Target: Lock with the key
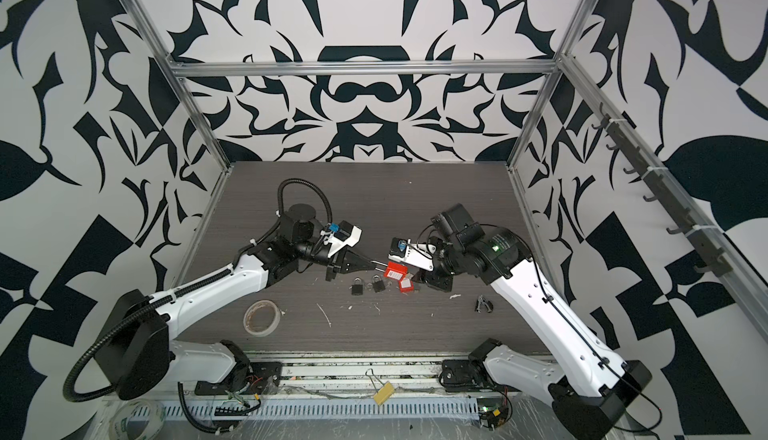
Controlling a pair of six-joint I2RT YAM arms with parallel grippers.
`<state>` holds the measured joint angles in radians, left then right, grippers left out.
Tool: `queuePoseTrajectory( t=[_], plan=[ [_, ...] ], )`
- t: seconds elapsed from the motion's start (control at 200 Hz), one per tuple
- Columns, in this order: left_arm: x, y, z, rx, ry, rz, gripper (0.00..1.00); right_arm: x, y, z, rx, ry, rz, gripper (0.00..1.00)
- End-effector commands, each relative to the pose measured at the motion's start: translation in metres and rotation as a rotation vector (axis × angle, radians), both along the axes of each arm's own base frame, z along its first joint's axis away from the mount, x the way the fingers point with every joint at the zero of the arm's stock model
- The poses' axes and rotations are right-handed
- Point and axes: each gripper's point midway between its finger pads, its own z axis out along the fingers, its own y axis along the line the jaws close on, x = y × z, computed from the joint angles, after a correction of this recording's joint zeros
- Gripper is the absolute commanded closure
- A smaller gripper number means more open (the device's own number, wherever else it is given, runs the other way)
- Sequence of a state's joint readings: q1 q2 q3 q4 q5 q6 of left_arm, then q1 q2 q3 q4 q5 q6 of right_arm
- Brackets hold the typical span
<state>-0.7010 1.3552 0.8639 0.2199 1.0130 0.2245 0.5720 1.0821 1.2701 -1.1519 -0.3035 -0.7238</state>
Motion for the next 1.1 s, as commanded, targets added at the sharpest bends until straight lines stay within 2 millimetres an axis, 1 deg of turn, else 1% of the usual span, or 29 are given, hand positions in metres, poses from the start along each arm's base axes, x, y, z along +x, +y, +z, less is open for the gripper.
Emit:
queuePoseTrajectory(
  t=[0.0, 0.095, 0.19, 0.21, 0.245, 0.275, 0.33, 0.555, 0.64, 0.72, 0.84, 0.955, 1.1],
  plan=[
    [-0.006, 0.001, 0.021, -0.044, -0.039, -0.019, 1.0, -0.007, 0.007, 0.008, 0.032, 0.028, 0.038, 0.59],
    [-0.006, 0.001, 0.02, -0.036, -0.033, -0.016, 1.0, -0.007, 0.014, 0.009, 0.064, 0.042, 0.05, 0.64],
    [-0.005, 0.002, 0.019, -0.031, -0.038, -0.011, 1.0, -0.006, 0.017, 0.009, 0.068, 0.055, 0.057, 0.71],
    [-0.005, 0.002, 0.019, -0.028, -0.038, -0.009, 1.0, -0.006, 0.016, 0.008, 0.065, 0.054, 0.057, 0.74],
    [-0.005, 0.002, 0.018, -0.025, -0.038, -0.009, 1.0, -0.005, 0.016, 0.008, 0.06, 0.048, 0.057, 0.82],
    [-0.005, 0.002, 0.018, -0.02, -0.037, -0.009, 1.0, -0.004, 0.016, 0.008, 0.057, 0.048, 0.056, 0.85],
    [-0.006, 0.003, 0.018, -0.014, -0.04, -0.014, 1.0, -0.005, 0.013, 0.005, 0.042, 0.049, 0.059, 0.87],
    [-0.005, 0.006, 0.018, 0.002, -0.061, -0.007, 1.0, -0.011, 0.009, -0.003, 0.016, 0.069, 0.073, 1.0],
    [-0.002, 0.01, 0.017, 0.012, -0.053, 0.006, 1.0, -0.011, 0.002, -0.007, -0.021, 0.06, 0.071, 1.0],
    [0.002, 0.015, 0.015, 0.022, -0.044, 0.018, 1.0, -0.016, -0.003, -0.012, -0.052, 0.085, 0.077, 1.0],
    [0.004, 0.021, 0.011, 0.037, -0.062, 0.031, 1.0, -0.022, 0.0, -0.013, -0.037, 0.136, 0.083, 1.0],
    [0.011, 0.025, 0.008, 0.047, -0.071, 0.058, 1.0, -0.02, -0.003, -0.018, -0.038, 0.142, 0.071, 1.0],
    [0.017, 0.029, 0.012, 0.052, -0.097, 0.071, 1.0, -0.007, -0.008, -0.019, 0.005, 0.123, 0.028, 1.0]
  ],
)
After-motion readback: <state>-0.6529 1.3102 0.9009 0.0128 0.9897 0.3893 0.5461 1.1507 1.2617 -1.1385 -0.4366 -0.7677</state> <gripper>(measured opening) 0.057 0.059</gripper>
